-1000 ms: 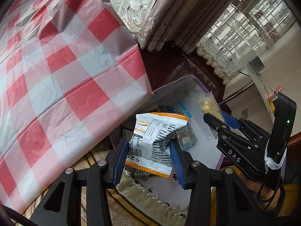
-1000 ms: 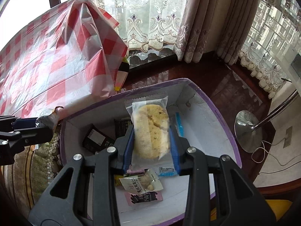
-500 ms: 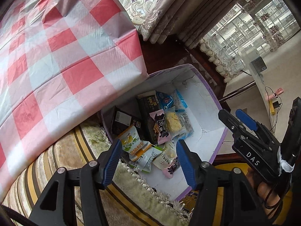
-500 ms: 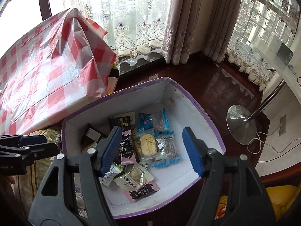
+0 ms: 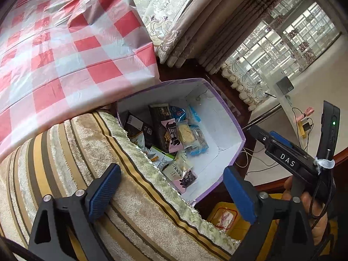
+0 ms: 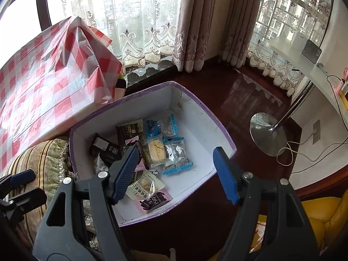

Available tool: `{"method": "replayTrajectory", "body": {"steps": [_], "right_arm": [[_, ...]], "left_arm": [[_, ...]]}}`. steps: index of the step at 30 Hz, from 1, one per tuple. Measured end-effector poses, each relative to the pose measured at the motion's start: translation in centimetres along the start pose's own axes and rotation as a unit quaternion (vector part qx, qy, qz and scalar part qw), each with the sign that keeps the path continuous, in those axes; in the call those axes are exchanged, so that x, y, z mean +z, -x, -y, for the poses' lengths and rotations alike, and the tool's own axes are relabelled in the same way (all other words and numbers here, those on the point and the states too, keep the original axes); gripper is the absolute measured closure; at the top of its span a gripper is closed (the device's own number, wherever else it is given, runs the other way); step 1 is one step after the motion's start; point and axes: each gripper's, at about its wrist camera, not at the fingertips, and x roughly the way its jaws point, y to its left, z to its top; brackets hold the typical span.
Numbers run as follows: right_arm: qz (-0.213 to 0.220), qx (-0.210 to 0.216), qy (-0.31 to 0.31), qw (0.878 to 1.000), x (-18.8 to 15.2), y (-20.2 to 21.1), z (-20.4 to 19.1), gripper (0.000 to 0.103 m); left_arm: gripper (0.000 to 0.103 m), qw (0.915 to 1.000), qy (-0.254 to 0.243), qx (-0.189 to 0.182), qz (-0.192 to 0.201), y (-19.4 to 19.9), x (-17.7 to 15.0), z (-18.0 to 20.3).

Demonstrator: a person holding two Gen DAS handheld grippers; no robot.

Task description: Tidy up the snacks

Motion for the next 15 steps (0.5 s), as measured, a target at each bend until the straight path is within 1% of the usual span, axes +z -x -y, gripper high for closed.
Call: {"method": "replayTrajectory", "body": {"steps": [1,5,9,11,13,15], "right_arm": [[-0.001,0.000,0.001,1.000,-0.05,-0.10,-0.05,0.029],[-0.006,0.001,0.004,1.000,-0.20,-0.44,-0.13,0.029],[-0.009,0.002,0.006,1.000,-0.34,-0.59,-0.16,0.029],[-0.011,0.002,0.007,1.000,-0.48,-0.64,-0.20,0.029],[-0.014,0.002,0.007,1.000,-0.51,-0.78,-0.22,0.029],[-0.016,0.002,0.009,1.000,-0.59,-0.92,-0.24,0.029]], "left_arm": [[0.000,1.0000,-0.007,0.005,-0.002,-0.19,0.01,0.28],[0.000,0.9999,-0.003,0.015,0.001,-0.33,0.23,0.43],[0.000,0.9991,-0.010,0.042,-0.005,-0.81,0.23,0.92],[0.000,0.9989,-0.004,0.047,-0.004,-0.94,0.25,0.86],[0.000,0.9991,0.002,0.042,-0.001,-0.90,0.26,0.67],[0.000,0.9995,0.018,0.024,0.007,-0.61,0.35,0.08]]}}
